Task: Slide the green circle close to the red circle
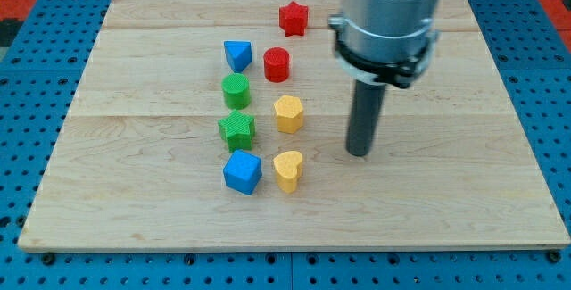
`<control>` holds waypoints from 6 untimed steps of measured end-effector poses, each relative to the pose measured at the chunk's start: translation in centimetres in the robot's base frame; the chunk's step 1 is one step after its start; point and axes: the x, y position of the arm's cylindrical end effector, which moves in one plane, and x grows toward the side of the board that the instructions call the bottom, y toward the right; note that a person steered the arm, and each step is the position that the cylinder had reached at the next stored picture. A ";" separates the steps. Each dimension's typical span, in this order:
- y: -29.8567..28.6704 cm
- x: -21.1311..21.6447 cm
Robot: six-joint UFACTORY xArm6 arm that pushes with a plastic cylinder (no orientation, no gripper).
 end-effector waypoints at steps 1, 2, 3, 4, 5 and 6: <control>-0.4 0.7; 2.0 -1.0; 4.2 -5.6; 5.0 -6.4; 12.0 -1.6; 14.9 5.9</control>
